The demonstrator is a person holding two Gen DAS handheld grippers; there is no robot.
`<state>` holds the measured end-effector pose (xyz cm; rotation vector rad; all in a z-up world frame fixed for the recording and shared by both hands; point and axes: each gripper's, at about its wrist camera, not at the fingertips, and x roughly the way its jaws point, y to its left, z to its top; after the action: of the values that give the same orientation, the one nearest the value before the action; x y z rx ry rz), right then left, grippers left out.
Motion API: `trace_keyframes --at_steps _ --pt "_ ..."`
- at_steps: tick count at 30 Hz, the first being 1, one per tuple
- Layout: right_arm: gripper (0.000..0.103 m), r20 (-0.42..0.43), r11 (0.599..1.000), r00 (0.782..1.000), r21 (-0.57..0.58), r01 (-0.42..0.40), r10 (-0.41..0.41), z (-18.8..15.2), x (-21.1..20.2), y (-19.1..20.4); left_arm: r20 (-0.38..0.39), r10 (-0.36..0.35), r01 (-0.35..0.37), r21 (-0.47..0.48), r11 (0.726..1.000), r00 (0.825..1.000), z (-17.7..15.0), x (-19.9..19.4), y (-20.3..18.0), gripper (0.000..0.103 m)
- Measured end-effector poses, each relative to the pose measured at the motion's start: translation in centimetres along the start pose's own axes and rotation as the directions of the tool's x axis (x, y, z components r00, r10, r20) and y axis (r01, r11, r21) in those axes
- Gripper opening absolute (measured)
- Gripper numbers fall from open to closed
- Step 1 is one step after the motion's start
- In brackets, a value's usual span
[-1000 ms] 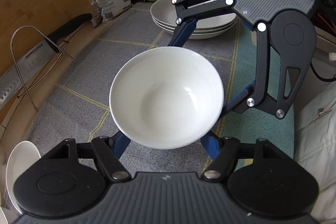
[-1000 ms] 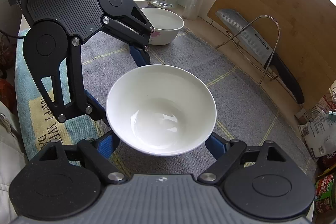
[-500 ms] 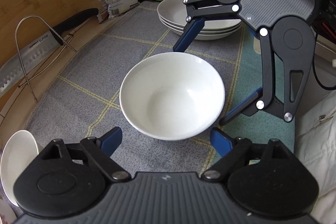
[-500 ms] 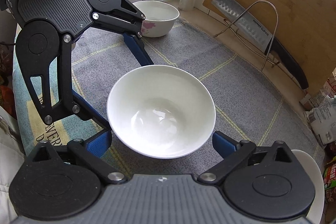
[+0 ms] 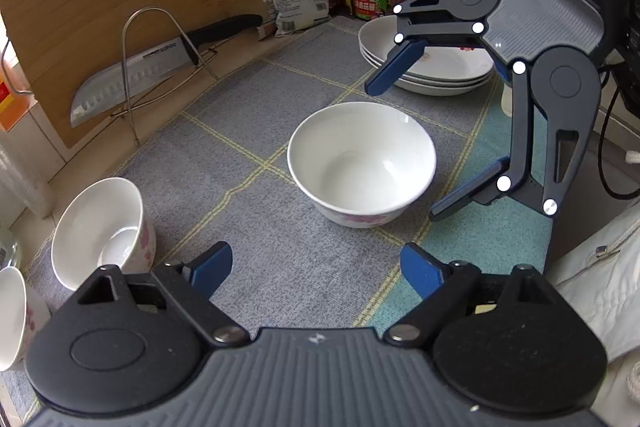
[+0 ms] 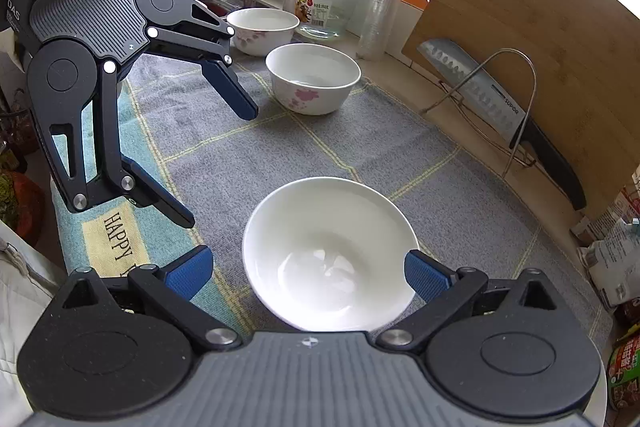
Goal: Organize plates and bowls
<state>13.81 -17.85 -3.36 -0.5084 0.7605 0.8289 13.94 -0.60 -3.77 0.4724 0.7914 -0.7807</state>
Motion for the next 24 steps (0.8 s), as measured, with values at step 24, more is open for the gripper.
trace_keyframes --at_steps 24 --pt "0.103 -0.029 0.989 0.992 0.075 0.128 -0.126 10.4 7.3 5.0 0.036 0.063 -0.062 -0.034 0.998 0.997 -7.1 -4.7 12.8 0.091"
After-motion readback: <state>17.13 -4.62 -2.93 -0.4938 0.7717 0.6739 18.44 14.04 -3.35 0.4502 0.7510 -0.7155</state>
